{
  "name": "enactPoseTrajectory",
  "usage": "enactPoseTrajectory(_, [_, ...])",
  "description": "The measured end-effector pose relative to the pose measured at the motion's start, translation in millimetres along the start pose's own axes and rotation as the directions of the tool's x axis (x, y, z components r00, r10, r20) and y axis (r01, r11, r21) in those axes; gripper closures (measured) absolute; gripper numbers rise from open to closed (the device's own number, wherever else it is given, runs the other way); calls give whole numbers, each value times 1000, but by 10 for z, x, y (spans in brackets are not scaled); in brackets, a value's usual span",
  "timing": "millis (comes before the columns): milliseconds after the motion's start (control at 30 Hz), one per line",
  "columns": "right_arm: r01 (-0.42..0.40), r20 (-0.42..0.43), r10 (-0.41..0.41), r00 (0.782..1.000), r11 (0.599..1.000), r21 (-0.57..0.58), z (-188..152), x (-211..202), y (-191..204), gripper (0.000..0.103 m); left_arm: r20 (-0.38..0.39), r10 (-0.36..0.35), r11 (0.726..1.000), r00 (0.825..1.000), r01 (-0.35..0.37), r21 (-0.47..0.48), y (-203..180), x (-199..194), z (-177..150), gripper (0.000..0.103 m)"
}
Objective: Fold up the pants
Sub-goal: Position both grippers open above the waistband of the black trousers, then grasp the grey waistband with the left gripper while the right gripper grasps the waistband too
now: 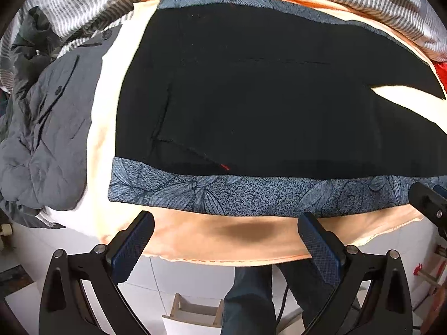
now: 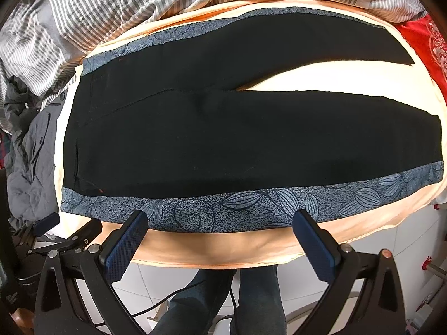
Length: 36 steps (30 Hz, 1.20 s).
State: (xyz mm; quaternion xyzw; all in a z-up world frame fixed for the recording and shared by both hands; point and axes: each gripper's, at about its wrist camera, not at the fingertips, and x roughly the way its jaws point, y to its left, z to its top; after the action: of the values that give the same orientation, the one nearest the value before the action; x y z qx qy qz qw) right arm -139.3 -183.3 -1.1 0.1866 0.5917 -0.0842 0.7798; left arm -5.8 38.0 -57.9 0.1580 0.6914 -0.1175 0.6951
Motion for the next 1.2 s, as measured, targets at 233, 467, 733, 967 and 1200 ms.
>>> enactPoseTrajectory(233, [-3,-12,3,1000,1000,10,-3,40,-16,0,-5,3,1000,1000,-3,0,-29,22,-6,0])
enactPoseTrajectory(467, [-4,-16,4,1000,1000,22,4,64,-45,0,-7,11,1000,1000,-11,1,-41,32,10,0])
enactPoseTrajectory(733, [-10,-24,11,1000,999,36,-13,94,-75,0,-7,17,1000,1000,-17,-6,-17,53,-1,0])
enactPoseTrajectory(967, [-37,-25,39,999,998,50,-42,113,-85,0,-7,-45,998,999,44,-38,32,72,-7,0])
enactPoseTrajectory(1200, [-312,-58,335,940,917,249,-132,349,-388,0,30,-209,970,977,211,-124,268,157,-52,0])
